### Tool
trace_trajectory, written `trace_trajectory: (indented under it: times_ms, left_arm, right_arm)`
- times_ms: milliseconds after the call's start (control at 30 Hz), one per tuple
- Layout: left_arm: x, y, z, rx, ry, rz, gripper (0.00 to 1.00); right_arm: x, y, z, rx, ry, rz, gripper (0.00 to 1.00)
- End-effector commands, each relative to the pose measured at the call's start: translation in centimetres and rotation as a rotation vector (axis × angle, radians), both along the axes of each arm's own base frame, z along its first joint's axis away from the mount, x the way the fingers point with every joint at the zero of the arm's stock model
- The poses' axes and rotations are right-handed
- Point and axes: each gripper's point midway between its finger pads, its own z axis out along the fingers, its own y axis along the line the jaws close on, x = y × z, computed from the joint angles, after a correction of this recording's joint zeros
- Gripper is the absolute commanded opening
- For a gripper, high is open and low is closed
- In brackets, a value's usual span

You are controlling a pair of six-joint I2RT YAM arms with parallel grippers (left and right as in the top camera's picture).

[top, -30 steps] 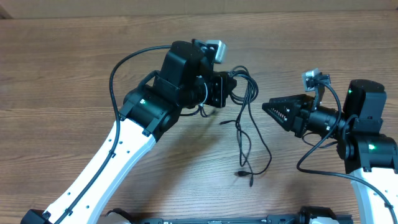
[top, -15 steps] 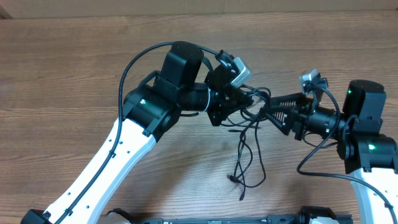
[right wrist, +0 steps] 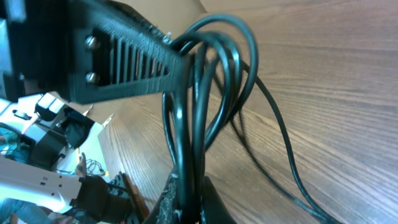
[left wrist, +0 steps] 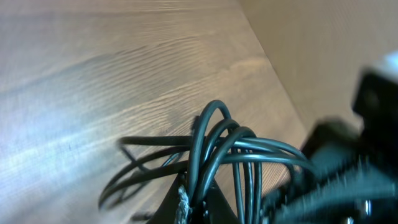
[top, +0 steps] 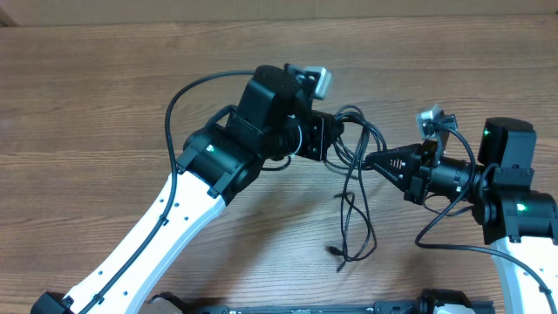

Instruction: Untangle cables

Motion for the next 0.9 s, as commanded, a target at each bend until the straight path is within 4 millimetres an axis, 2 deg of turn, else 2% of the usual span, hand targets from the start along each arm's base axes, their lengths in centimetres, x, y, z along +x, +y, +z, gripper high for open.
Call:
trace_trajectory:
  times_ms: [0, 233, 267, 333, 400, 433, 467, 667, 867]
  left_arm:
    - [3.9, 3.9, 0.5, -0.06, 0.1, 0.386, 0.04]
    - [3.8, 4.1, 0.2, -0.076, 0.147, 0.421, 0.04]
    - [3.6, 4.1, 0.0, -0.052, 0.135, 0.397, 0.04]
    - [3.2, 3.7, 0.0, -0.007, 0.072, 0.303, 0.04]
    - [2.5, 3.0, 0.1, 0.034, -0.001, 0.186, 0.04]
    - [1.8, 2.4, 0.2, 0.065, -0.063, 0.078, 0.04]
    - [1.4, 2.2, 0.1, 0.081, -0.091, 0.03, 0.04]
    - [-0.1, 2.1, -0.9, 0.181, -0.198, -0.157, 0.04]
    - [-4.5, -0.6, 0.9, 0.053, -0.341, -0.526, 0.04]
  right_arm:
    - [-0.3, 0.0, 0.1, -0.002, 0.0, 0.0, 0.04]
    - [-0.5, -0.1, -0.2, -0.006, 0.02, -0.005, 0.04]
    - [-0.4, -0.3, -0.5, -0.02, 0.029, -0.018, 0.07]
    - [-0.2, -0.4, -0.7, -0.035, 0.031, -0.031, 0.29]
    - [-0.1, -0.5, -0.7, -0.035, 0.027, -0.032, 0.44]
    - [0.0, -0.6, -0.8, -0.043, 0.024, -0.039, 0.55]
    - [0.1, -0.7, -0.9, -0.05, 0.025, -0.046, 0.6]
    - [0.4, -0.8, -0.9, -0.061, 0.012, -0.054, 0.68]
    - [0.7, -0.8, -0.5, -0.106, -0.109, -0.017, 0.75]
